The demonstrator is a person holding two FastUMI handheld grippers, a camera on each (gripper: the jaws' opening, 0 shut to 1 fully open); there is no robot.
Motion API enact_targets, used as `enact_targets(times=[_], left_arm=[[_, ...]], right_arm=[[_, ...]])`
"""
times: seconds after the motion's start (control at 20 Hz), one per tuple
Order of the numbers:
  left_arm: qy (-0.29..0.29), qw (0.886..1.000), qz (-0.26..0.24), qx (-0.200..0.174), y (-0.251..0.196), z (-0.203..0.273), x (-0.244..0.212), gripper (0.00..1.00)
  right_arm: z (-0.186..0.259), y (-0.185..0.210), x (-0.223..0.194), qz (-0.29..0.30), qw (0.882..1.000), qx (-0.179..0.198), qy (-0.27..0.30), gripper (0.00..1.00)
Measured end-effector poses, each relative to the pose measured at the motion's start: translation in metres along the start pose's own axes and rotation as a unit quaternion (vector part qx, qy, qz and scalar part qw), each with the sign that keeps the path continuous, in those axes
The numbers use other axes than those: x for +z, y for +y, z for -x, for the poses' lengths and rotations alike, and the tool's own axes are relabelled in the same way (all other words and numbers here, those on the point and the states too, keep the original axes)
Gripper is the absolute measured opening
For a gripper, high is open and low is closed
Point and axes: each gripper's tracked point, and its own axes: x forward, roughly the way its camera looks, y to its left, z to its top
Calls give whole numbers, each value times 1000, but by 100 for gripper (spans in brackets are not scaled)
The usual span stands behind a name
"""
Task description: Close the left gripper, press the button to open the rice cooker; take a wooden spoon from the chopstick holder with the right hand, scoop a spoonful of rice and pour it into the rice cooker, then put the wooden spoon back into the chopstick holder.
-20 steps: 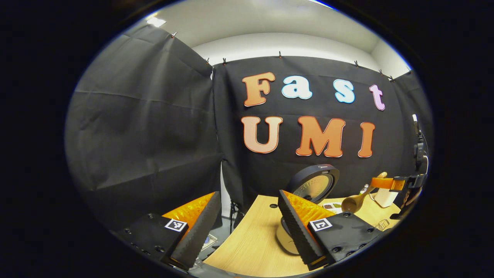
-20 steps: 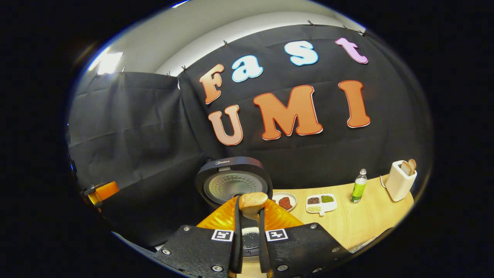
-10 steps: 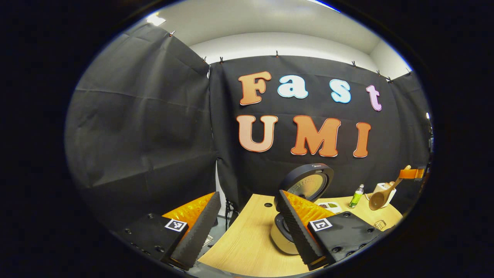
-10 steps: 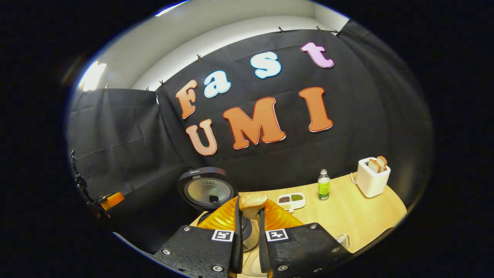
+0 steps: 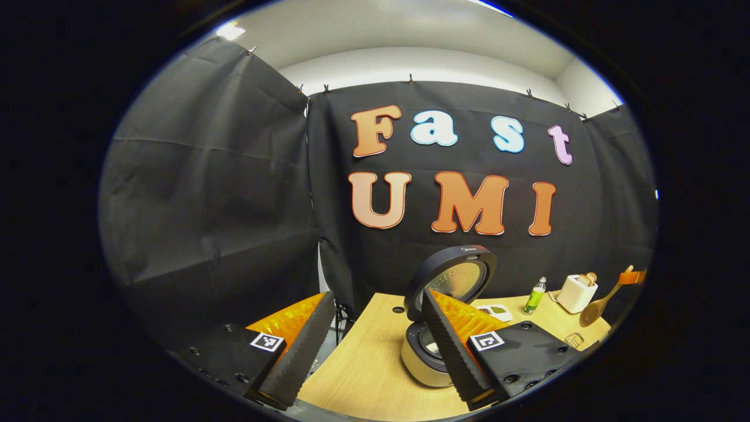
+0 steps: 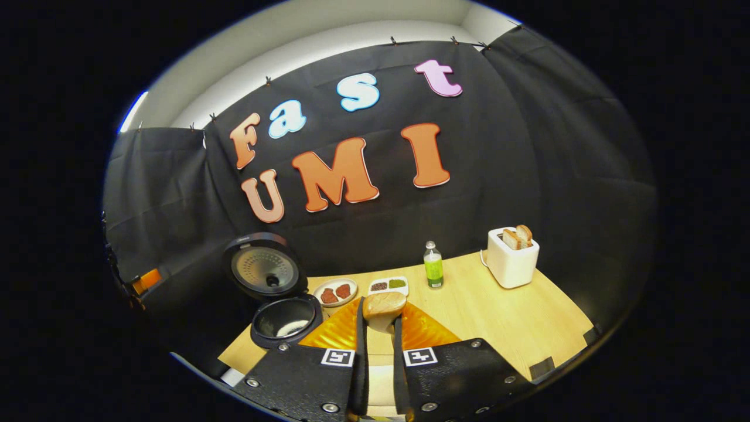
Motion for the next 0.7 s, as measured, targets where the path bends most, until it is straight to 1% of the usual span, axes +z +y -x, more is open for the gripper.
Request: enact_targets(times=[0.25, 0.35, 0.45, 0.5, 0.55, 0.6, 0.7], left_arm=[[1, 1000, -12, 5, -1, 3, 0, 98], [3, 1000, -16, 9, 1, 4, 0, 100], [5, 1000, -18, 13, 3, 5, -1, 98], [5, 1000, -19, 15, 3, 6, -1, 100], [5, 1000, -21, 17, 4, 7, -1, 100], [4, 1000, -22, 19, 4, 7, -1, 98], [5, 999, -24, 23, 5, 6, -2, 100]], right_arm=[[-18, -41, -42, -3, 999, -30, 36, 17], [-26, -47, -61, -3, 998, -32, 53, 17], [-36, -57, -82, -7, 996, -38, 74, 17], [-41, -61, -93, -9, 995, -42, 85, 16], [-46, -65, -101, -11, 995, -44, 93, 16], [-50, -68, -109, -16, 994, -44, 103, 17], [-55, -71, -122, -29, 992, -36, 118, 16]])
